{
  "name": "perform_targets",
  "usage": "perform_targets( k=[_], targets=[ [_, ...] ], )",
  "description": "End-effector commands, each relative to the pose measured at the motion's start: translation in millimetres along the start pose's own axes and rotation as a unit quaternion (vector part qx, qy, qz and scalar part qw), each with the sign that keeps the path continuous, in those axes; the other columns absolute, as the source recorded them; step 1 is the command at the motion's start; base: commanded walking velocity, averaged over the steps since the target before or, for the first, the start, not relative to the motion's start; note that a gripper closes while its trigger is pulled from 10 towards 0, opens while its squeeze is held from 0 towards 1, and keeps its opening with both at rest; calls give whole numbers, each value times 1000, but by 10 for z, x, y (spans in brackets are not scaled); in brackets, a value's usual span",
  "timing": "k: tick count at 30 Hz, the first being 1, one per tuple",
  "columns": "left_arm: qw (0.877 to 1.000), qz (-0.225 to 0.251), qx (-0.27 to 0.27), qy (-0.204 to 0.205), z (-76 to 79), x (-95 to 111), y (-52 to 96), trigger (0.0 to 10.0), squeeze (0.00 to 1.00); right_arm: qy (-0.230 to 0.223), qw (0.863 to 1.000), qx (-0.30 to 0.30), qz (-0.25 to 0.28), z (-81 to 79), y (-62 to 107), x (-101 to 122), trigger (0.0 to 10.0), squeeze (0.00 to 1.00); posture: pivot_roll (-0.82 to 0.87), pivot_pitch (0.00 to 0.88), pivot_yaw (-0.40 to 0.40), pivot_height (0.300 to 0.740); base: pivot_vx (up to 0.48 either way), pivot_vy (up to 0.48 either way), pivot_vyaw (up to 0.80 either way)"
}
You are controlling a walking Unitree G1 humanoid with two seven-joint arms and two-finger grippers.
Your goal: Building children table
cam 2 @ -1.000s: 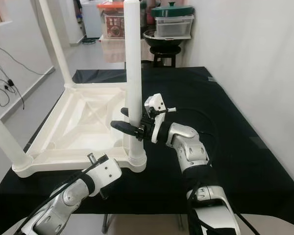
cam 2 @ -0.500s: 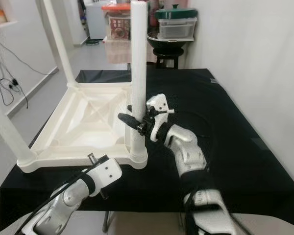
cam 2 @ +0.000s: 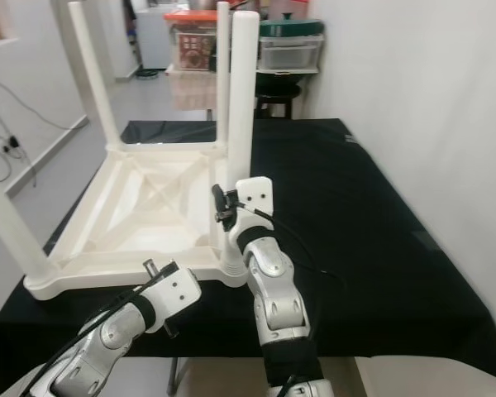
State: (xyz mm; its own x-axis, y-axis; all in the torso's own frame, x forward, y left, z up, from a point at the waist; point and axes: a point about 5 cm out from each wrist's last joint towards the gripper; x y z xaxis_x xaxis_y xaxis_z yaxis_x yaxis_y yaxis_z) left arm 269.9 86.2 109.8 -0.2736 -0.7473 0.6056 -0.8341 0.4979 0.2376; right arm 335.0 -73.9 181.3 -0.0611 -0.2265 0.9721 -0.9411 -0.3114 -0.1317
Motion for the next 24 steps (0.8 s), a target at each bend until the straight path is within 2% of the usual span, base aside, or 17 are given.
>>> perform_targets(
  k=[1,2,6,10,13,18,21,22,23,24],
  targets=[
    [1000,-6,-5,-4,-8,-39,13,10000,0,-17,999,-4,-44,-30,-14,-193,10000,0,-64,0,3,740,0,0,0],
    [1000,-6,-5,-4,-8,-39,12,10000,0,-22,999,6,-37,-47,-26,-161,10000,1000,-61,0,0,740,0,0,0],
    [1000,-6,-5,-4,-7,-42,12,10000,0,-30,999,13,-28,-30,-41,-120,10000,1000,-59,0,-4,740,0,0,0],
    [1000,-6,-5,-4,-5,-43,7,10000,0,-51,998,27,-1,96,-8,76,10000,1000,-62,0,-5,740,0,0,0],
    [1000,-6,-5,-4,-5,-44,6,10000,0,-48,998,32,7,162,28,128,10000,1000,-69,0,-4,740,0,0,0],
    [1000,-7,-5,-4,-5,-49,11,10000,0,-41,998,29,23,455,294,237,10000,1000,-89,0,-11,740,0,0,0],
    [1000,-7,-5,-4,-4,-48,10,10000,0,-42,999,20,24,504,342,240,10000,1000,-89,0,-11,740,0,0,0],
    [1000,-7,-6,-4,-3,-49,9,10000,0,-45,999,1,25,569,413,238,10000,839,-85,0,-17,740,0,0,0],
    [1000,-7,-6,-4,-3,-49,8,10000,0,-44,999,-18,24,624,492,221,10000,227,-84,0,-17,740,0,0,0],
    [1000,-7,-6,-4,-2,-51,8,10000,0,-44,998,-29,22,656,546,211,10000,227,-83,0,-17,740,0,0,0]
  ],
)
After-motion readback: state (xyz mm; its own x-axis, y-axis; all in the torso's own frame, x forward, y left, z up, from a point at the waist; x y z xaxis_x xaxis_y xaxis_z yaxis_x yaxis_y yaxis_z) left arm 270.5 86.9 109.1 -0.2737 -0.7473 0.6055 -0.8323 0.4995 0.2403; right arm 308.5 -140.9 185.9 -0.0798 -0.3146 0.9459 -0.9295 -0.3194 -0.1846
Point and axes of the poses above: a point about 5 cm out from each wrist's last joint towards the gripper, its own y axis pointing back from the gripper into the wrist, its own x axis along the axis of the wrist's last joint, z = x × y, and after that the axes turned 11 degrees about -y, right-handed
